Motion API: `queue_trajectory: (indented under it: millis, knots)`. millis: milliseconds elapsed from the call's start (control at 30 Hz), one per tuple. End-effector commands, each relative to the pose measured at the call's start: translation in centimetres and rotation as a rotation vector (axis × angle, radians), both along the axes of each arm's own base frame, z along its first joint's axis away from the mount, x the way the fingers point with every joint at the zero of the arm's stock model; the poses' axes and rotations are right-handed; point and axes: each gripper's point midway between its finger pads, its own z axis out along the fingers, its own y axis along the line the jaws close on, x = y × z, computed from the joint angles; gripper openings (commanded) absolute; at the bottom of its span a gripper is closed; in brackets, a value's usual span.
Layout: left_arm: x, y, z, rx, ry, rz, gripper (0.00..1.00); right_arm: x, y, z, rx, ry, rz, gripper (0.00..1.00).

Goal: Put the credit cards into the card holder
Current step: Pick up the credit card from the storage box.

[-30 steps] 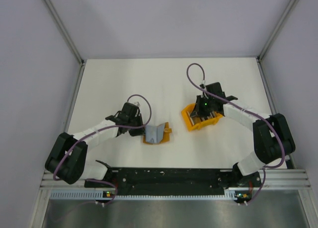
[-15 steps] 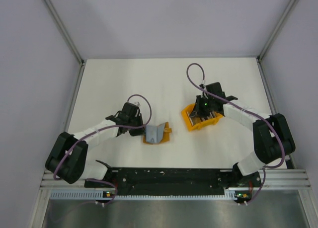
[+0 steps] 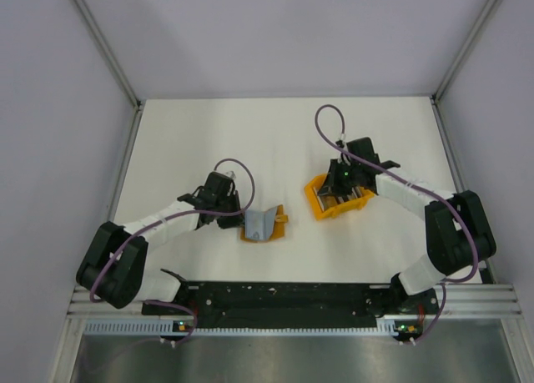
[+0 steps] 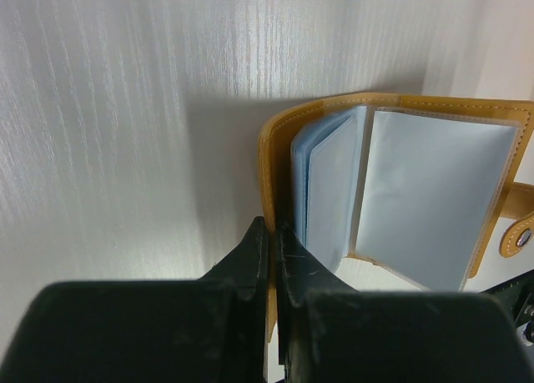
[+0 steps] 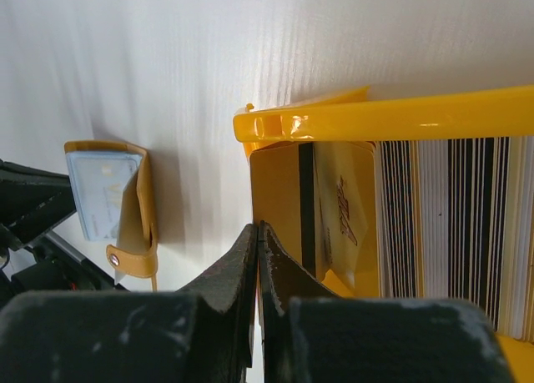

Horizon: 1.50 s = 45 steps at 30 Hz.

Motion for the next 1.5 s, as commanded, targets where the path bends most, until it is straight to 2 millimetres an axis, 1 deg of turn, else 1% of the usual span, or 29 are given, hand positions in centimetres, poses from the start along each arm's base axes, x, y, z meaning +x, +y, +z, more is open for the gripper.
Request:
queue_trajectory:
  millis: [0, 200, 233, 433, 700, 933, 1167, 1267, 1467]
  knots:
    - [0.5, -0.4, 0.3, -0.013, -0.025, -0.016, 0.0, 1.4, 0.2, 2.3, 0.049, -0.073, -0.01, 0.0]
    - [0.5, -0.5, 0.2, -0.013, -0.026, -0.019, 0.0, 1.5, -0.4, 2.1, 0.025, -0.081, -0.034, 0.0]
    - [0.5, -0.4, 0.2, -0.013, -0.026, -0.017, 0.0, 1.6, -0.7, 1.8, 0.008, -0.084, -0.049, 0.0]
    - [0.5, -0.4, 0.2, -0.012, -0.027, -0.016, 0.0, 1.6, -1.6, 0.8, -0.043, -0.082, -0.067, 0.0]
    - [0.5, -0.4, 0.3, -0.014, -0.025, -0.018, 0.0, 1.6, -2.1, -0.2, -0.078, -0.072, -0.068, 0.0]
    - [0.5, -0.4, 0.2, -0.01, -0.026, -0.018, 0.0, 1.3, -2.4, -1.2, -0.113, -0.05, -0.05, 0.0]
    - [0.5, -0.4, 0.2, -0.013, -0.024, -0.018, 0.0, 1.0, -2.2, -1.7, -0.125, -0.038, -0.027, 0.0]
    - [0.5, -0.5, 0.2, -0.015, -0.026, -0.018, 0.0, 0.8, -1.8, -1.9, -0.141, -0.038, -0.01, 0.0]
    - [0.5, -0.4, 0.2, -0.012, -0.025, -0.017, 0.0, 0.8, -1.7, -2.2, -0.176, -0.039, -0.003, 0.03]
